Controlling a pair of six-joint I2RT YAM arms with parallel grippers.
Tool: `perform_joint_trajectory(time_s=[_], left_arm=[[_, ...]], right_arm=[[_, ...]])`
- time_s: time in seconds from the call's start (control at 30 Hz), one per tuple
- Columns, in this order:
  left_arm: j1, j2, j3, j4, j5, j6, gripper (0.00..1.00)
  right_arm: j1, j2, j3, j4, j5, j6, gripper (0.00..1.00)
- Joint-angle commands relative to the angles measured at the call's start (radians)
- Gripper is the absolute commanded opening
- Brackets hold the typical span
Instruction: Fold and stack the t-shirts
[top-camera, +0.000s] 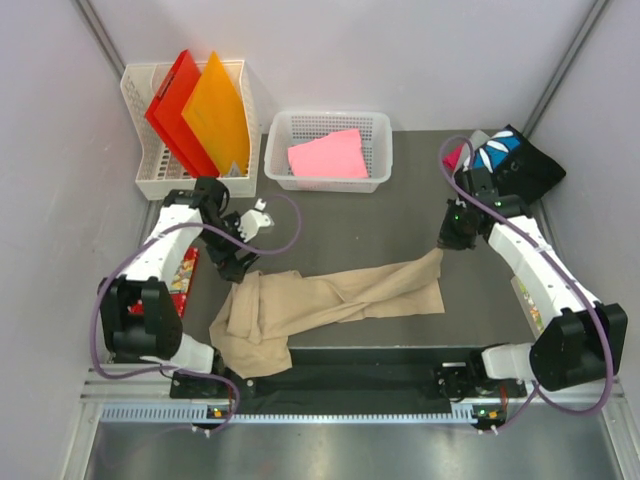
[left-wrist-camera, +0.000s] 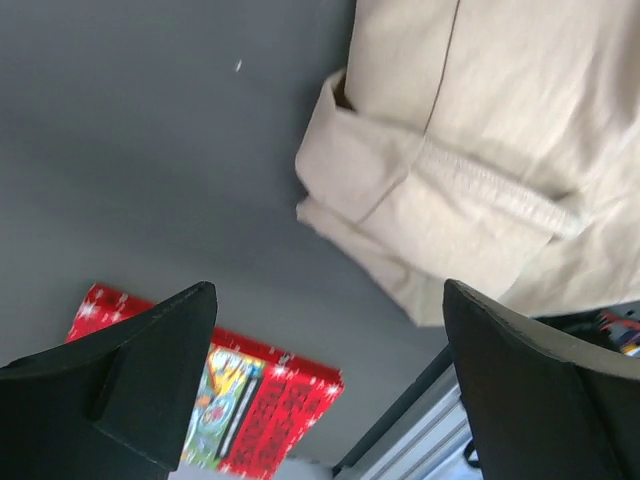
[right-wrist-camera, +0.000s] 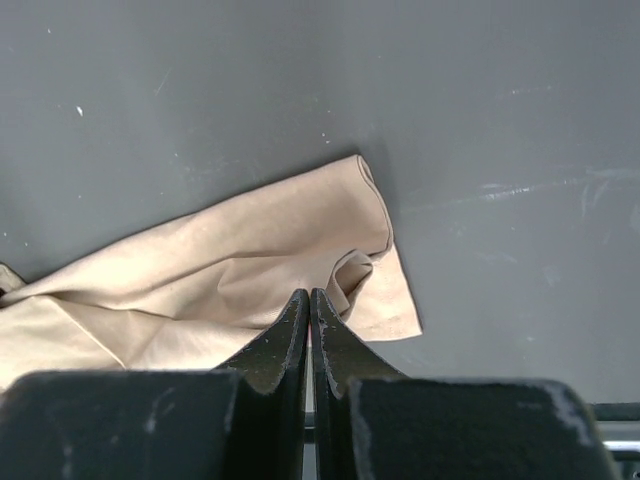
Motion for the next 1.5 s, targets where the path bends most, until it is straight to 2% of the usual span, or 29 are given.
perform_joint_trajectory(time_s=[0.0,0.17,0.43,0.53,0.67,0.7,0.77,0.8,0.93,1.23,1.47], left_arm=[[-0.051,0.088,0.021,0.021,0.106,-0.123,0.99],[-0.114,0.142,-0.030,0.086,0.101,-0.194,0.99],[-0.142,0.261,0.032,0.155,0.047,-0.295,0.97],[-0.142,0.318,0.076,0.158,0.017,-0.315,0.94],[-0.142,0.375,0.108,0.162,0.009,-0.332,0.84],[-0.142,0.379,0.124,0.158,0.014,-0.332,0.68],[-0.142,0.381,0.136,0.139,0.012,-0.329,0.48],[-0.142,0.376,0.145,0.136,0.009,-0.323,0.30],[-0.142,0.357,0.176,0.098,-0.022,-0.307,0.00],[-0.139,0.268,0.213,0.029,-0.066,-0.278,0.00],[-0.079,0.108,0.469,0.115,-0.141,-0.269,0.00]], right_arm=[[-0.005,-0.058,-0.012,0.042,0.000,-0.010,0.00],[-0.003,-0.067,-0.014,0.043,-0.003,-0.007,0.00],[-0.003,-0.061,-0.021,0.060,-0.021,-0.004,0.00],[-0.003,-0.063,-0.026,0.060,-0.021,-0.005,0.00],[-0.003,-0.069,-0.032,0.060,-0.023,-0.005,0.00],[-0.003,-0.067,-0.034,0.059,-0.023,-0.005,0.00],[-0.003,-0.069,-0.037,0.059,-0.020,-0.008,0.00],[-0.003,-0.070,-0.038,0.057,-0.020,-0.007,0.00],[-0.003,-0.070,-0.043,0.057,-0.015,-0.011,0.00],[-0.003,-0.066,-0.020,0.057,-0.005,-0.014,0.00],[-0.031,-0.041,0.107,0.010,0.018,-0.036,0.00]])
